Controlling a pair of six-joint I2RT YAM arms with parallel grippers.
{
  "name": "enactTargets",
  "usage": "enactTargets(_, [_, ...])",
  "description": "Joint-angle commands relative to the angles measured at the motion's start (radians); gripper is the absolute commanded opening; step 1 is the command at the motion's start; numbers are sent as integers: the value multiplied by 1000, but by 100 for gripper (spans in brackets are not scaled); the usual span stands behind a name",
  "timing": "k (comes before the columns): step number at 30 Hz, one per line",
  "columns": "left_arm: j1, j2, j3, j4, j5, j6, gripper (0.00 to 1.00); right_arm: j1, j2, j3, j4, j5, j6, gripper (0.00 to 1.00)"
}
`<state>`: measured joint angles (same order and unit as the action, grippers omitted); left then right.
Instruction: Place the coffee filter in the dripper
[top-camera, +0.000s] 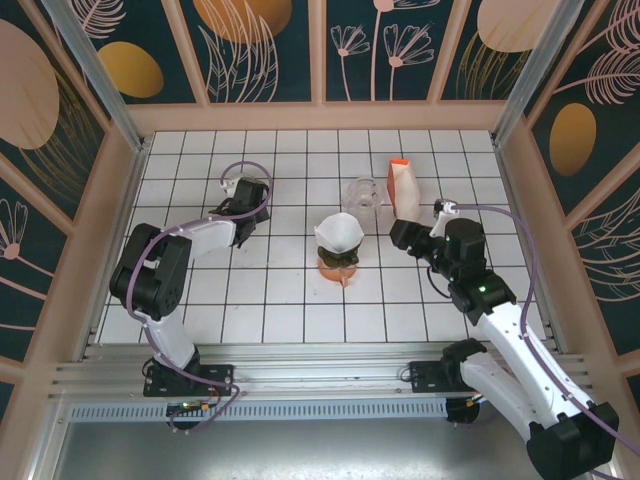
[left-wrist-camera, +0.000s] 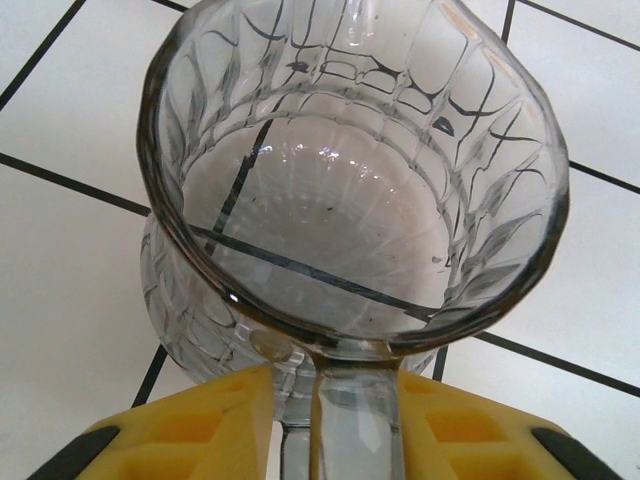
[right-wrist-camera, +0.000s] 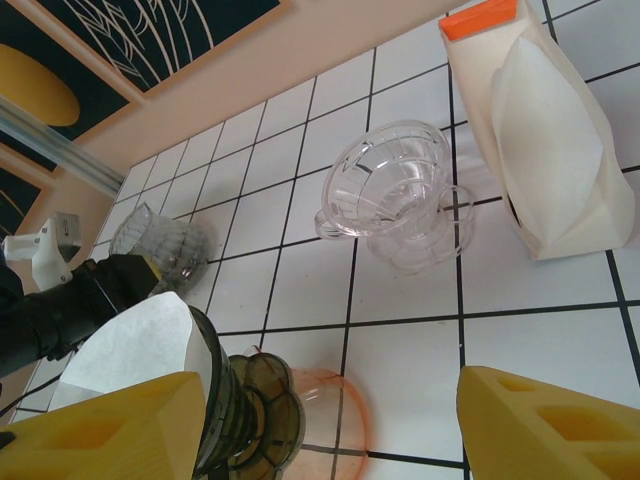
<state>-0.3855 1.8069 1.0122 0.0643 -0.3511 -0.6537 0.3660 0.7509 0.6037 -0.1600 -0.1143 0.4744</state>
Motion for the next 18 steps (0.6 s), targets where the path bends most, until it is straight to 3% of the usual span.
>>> enactTargets(1, [-3, 14, 11, 8, -25, 16, 31, -11, 4, -15, 31, -16, 3, 68])
enactTargets(18, [-3, -6, -21, 3, -23, 20, 10, -15, 18, -4, 29, -21, -1, 68])
